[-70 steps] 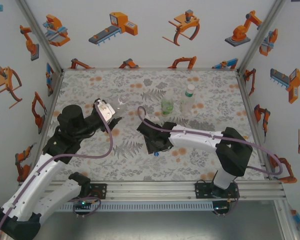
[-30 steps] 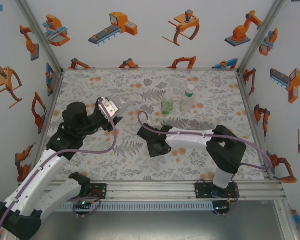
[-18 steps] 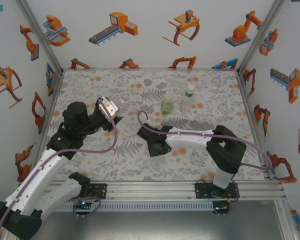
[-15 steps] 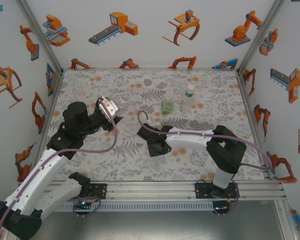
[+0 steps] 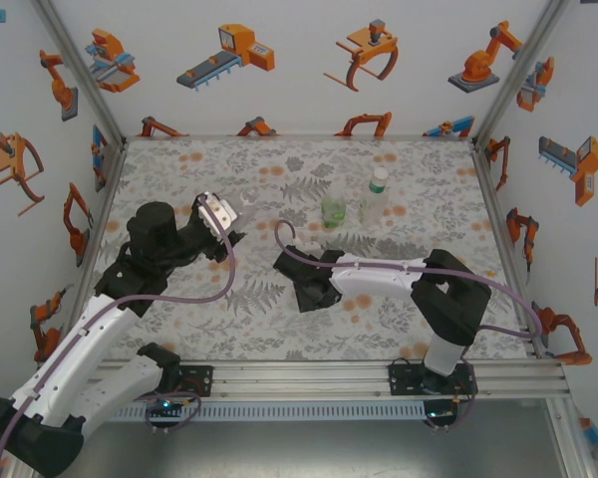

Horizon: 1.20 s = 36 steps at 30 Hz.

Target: Screw on the bottle caps

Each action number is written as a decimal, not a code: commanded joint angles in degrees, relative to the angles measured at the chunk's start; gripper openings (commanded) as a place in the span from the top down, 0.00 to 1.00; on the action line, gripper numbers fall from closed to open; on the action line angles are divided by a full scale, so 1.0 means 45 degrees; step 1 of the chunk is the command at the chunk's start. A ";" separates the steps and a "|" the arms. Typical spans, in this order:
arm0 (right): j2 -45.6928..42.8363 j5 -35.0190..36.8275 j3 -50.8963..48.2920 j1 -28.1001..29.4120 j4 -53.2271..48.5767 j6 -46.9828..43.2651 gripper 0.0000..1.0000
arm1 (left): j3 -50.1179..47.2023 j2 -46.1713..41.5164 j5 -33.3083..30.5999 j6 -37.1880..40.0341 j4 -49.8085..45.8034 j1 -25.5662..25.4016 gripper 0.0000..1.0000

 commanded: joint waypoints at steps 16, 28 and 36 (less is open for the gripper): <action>-0.0163 0.0408 -0.0117 -0.0087 0.0030 -0.0066 0.66 | 0.0226 0.0159 0.0515 -0.0263 0.0031 0.0129 1.00; -0.3518 -0.0127 -0.0818 -0.0670 0.0425 -0.2248 0.73 | 0.0554 0.0864 0.2702 -0.0071 -0.0489 0.0114 1.00; -0.6983 -0.0849 -0.1032 -0.1462 0.0308 -0.4937 0.76 | 0.0711 0.1221 0.4115 0.0286 -0.0887 0.0078 1.00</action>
